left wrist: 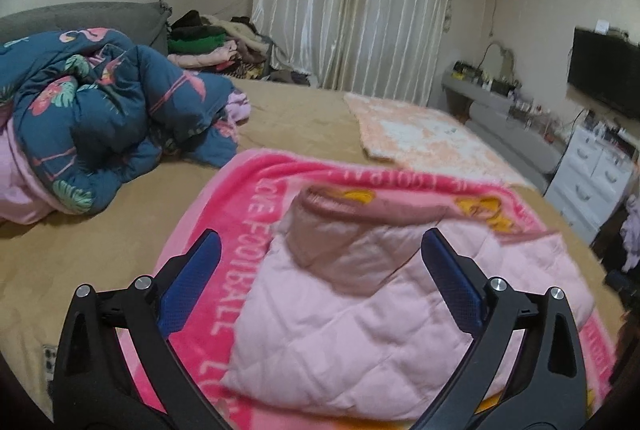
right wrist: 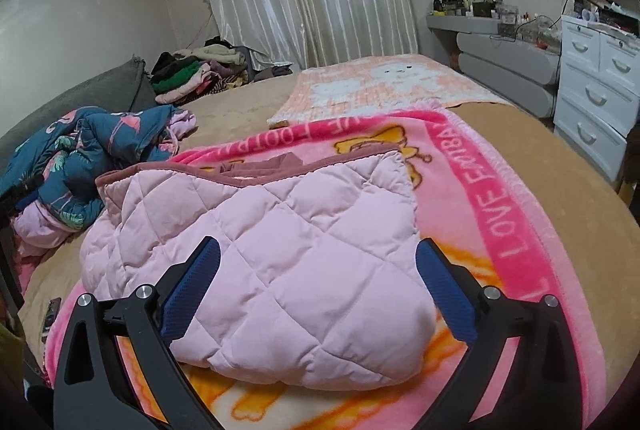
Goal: Fold large clothes
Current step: 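Grasp the folded edge of the jacket bundle with both tools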
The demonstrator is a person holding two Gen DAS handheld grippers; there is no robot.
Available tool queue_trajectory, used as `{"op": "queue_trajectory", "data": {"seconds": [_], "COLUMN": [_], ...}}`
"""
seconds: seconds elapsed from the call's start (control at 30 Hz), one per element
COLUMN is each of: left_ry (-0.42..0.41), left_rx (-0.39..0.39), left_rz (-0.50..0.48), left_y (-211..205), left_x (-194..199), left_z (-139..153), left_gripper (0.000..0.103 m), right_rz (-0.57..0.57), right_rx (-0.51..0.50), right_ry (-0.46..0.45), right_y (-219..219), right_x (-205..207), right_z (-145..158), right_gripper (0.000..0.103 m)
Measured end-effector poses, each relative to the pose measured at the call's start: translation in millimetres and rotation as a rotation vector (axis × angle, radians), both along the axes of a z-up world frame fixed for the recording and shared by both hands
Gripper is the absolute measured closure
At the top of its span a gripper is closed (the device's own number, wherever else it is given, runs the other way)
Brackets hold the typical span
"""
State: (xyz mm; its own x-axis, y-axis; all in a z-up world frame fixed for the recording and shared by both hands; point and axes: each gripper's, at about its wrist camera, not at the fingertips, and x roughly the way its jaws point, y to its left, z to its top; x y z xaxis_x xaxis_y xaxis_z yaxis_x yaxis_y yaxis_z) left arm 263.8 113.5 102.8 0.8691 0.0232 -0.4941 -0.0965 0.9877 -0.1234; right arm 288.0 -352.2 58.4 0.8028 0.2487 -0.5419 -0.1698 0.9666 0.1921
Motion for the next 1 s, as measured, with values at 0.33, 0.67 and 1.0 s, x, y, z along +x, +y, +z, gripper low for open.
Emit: {"op": "queue_trajectory", "data": {"seconds": [0.33, 0.67, 1.0], "left_ry": [0.203, 0.300, 0.320], "left_rx": [-0.013, -0.067, -0.146], "left_rz": [-0.040, -0.107, -0.138], "left_y": [20.1, 33.4, 37.0], "left_x": [6.9, 13.1, 31.9], "left_z": [-68.2, -122.3, -145.8], "left_gripper": [0.009, 0.009, 0.027], "right_rz": [-0.032, -0.039, -0.025], "right_rx": [-0.012, -0.070, -0.052], "right_ry": [0.050, 0.129, 0.138], "right_y": [-9.2, -12.6, -10.2], "right_x": [-12.2, -5.5, 21.9], "right_z": [-25.0, -63.2, -79.6], "right_gripper": [0.005, 0.005, 0.005]}}
